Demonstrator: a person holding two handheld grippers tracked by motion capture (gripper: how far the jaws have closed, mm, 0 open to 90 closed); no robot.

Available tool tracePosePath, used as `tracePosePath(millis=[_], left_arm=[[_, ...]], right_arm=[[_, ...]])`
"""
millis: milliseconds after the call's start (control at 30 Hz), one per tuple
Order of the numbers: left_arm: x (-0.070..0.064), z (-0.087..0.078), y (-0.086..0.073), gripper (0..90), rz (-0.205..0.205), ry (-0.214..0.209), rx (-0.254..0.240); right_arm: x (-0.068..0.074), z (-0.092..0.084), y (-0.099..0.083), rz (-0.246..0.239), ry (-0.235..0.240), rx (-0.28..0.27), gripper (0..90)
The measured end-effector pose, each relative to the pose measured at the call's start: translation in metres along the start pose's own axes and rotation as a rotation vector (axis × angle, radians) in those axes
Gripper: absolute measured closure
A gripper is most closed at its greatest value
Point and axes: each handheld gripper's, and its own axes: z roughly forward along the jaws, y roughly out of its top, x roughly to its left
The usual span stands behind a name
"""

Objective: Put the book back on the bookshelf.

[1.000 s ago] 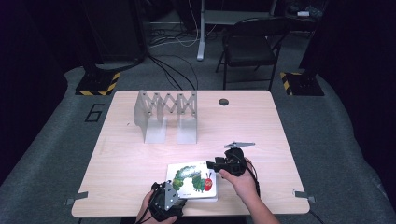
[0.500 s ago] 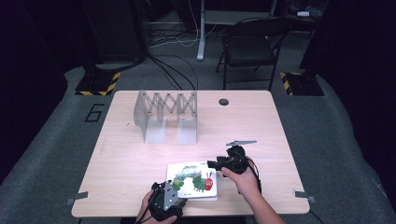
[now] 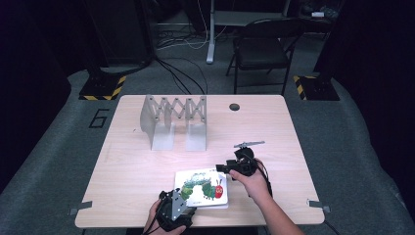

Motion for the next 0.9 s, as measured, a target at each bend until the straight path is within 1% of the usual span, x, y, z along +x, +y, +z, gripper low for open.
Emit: tracePosePath(millis=[67,100,167,200,233,367,400,433,567,600,667,733,900], left_arm=[[0.0,0.0,0.0,15.7,-0.005,0.002,-0.001],[0.0,0.001,0.0,15.7,-0.006,0.014,-0.007],[0.0,0.001,0.0,15.7,-0.006,0.014,-0.008],[0.001,0.001,0.0,15.7,-0.006,0.004,-0.001],[0.001,0.001,0.0,15.7,-0.005,0.004,-0.004],[0.002,0.002,0.0,15.7,-0.004,0.006,-0.006],[0.002,0.002,0.0,15.7,-0.005,0.007,-0.008],[0.002,0.002,0.0,15.7,-0.006,0.007,-0.01],[0.001,0.002,-0.001,15.7,-0.008,0.006,-0.014],[0.002,0.002,-0.001,15.7,-0.005,0.006,-0.014],[0.002,0.002,-0.001,15.7,-0.005,0.006,-0.015],[0.002,0.002,-0.001,15.7,-0.006,0.007,-0.015],[0.002,0.002,-0.001,15.7,-0.003,0.009,-0.015]], right_arm=[[-0.001,0.004,0.0,-0.002,0.006,-0.001,39.3],[-0.001,0.005,0.0,0.007,0.003,0.008,39.1],[-0.001,0.006,0.0,0.005,0.003,0.008,38.9],[-0.002,0.009,-0.001,0.007,0.0,0.014,38.3],[-0.003,0.01,-0.001,0.001,0.003,0.009,38.0],[-0.007,0.011,-0.002,0.04,0.016,0.017,36.9],[-0.008,0.012,-0.002,0.038,0.023,0.009,36.7],[-0.009,0.012,-0.002,0.05,0.025,0.014,36.7],[-0.012,0.015,-0.003,0.073,0.042,0.015,36.6],[-0.012,0.016,-0.004,0.067,0.046,0.009,36.6],[-0.013,0.017,-0.004,0.077,0.056,0.014,36.7],[-0.012,0.02,-0.005,0.078,0.057,0.019,36.7],[-0.011,0.025,-0.007,0.08,0.075,0.042,36.7]])
